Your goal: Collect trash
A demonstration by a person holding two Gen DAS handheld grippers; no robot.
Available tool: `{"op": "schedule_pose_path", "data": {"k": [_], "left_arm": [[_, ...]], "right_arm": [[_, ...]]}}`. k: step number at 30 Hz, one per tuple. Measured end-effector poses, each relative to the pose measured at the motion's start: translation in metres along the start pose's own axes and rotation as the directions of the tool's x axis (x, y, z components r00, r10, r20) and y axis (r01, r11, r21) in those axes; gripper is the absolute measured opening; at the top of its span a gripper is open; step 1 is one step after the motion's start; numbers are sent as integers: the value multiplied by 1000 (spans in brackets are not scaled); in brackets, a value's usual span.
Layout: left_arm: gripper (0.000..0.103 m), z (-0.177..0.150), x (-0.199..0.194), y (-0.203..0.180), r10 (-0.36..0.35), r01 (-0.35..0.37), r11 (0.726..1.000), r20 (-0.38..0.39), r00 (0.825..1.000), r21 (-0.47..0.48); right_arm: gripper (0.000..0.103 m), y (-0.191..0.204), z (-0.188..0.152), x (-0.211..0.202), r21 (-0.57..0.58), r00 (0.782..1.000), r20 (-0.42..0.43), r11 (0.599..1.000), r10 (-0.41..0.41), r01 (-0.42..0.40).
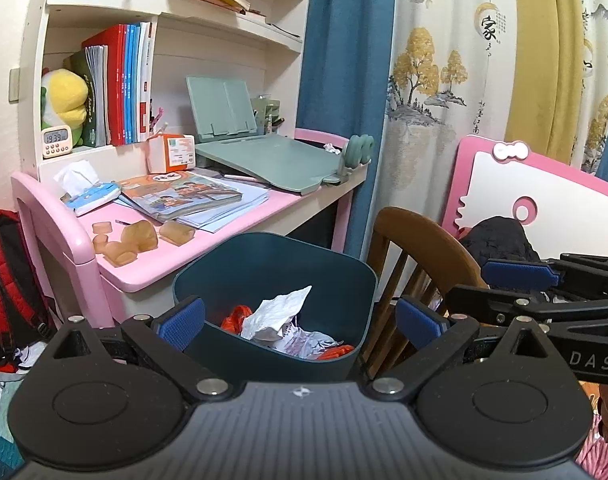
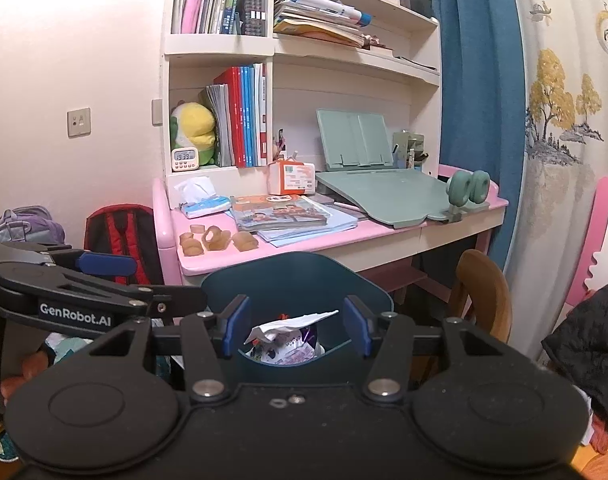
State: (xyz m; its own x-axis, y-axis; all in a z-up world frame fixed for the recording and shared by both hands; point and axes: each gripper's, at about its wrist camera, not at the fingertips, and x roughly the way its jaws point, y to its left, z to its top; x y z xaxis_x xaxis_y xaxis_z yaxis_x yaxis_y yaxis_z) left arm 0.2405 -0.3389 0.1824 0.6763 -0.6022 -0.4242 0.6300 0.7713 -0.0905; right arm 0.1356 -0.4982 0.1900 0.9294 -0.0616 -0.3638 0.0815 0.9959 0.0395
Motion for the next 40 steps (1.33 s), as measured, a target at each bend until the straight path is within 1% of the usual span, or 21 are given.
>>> {"op": "schedule_pose_path", "data": {"k": [5,16,24,31,40], "left_arm": [[102,-1,1,-5,3,-3,1000,4,1000,14],[102,-7,3,-8,4,-4,1000,-11,1000,14],[102,-10,0,-11,3,-3,1000,-5,1000,23],[102,-12,-2,-8,-1,1,1000,-14,1000,2],[102,-18,-13,-3,26,-26,1000,0,1000,-12]], "right_arm": [[52,-3,-2,-2,15,1000,-2,1000,-4,4],[52,-1,-9,-5,20,1000,0,1000,-20,20],[52,-1,-11,-8,31,1000,0,999,-27,27],[52,0,-11,-9,28,1000,-4,999,-29,29],[52,7,-13,-11,13,1000,-3,1000,-17,17]]}}
